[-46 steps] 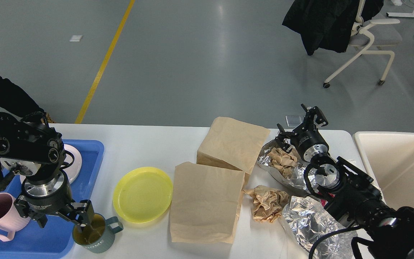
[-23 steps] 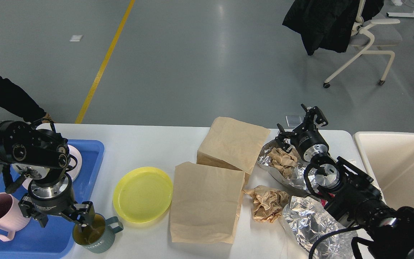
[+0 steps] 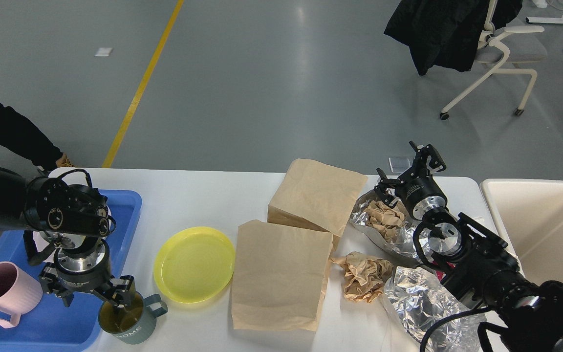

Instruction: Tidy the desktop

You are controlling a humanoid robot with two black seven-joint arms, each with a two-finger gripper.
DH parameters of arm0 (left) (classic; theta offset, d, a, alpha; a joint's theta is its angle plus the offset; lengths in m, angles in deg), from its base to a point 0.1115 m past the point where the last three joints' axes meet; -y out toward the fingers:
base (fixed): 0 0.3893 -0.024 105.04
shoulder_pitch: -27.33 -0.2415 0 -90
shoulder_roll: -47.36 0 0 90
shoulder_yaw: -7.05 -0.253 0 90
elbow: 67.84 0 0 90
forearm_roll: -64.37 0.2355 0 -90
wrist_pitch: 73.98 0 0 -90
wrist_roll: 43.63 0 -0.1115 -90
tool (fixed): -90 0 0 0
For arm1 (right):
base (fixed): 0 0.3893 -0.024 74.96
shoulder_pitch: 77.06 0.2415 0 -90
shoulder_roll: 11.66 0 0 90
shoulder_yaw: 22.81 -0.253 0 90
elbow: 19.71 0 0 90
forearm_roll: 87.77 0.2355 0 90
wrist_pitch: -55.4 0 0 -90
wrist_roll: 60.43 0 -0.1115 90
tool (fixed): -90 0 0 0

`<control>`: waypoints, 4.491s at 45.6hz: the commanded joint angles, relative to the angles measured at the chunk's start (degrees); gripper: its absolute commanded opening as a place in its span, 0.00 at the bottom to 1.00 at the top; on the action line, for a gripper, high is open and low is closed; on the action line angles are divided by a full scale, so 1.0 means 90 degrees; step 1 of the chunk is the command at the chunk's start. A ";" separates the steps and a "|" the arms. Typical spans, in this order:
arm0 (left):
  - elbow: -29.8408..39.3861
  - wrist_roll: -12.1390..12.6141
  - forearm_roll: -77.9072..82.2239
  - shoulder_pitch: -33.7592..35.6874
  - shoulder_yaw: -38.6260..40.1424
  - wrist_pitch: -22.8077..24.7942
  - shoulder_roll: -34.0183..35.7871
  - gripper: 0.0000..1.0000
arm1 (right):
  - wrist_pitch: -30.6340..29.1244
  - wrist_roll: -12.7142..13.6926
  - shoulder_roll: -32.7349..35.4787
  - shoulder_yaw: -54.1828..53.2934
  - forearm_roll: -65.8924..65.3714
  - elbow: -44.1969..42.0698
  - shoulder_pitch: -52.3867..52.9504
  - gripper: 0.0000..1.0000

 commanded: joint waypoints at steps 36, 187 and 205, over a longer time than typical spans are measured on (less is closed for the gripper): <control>-0.0657 -0.0098 -0.0032 -0.0694 0.0282 -0.0639 -0.0328 0.89 | -0.0001 -0.0007 0.0000 0.0000 0.0000 0.0000 0.0000 1.00; -0.1564 -0.1026 -0.0051 0.1026 -0.0910 0.2347 0.2221 0.00 | -0.0001 -0.0007 0.0000 0.0000 0.0000 0.0000 -0.0010 1.00; -0.2815 -0.0957 -0.0051 -0.0303 -0.0197 0.2347 0.1781 0.00 | -0.0001 -0.0007 0.0000 0.0000 0.0000 0.0000 0.0000 1.00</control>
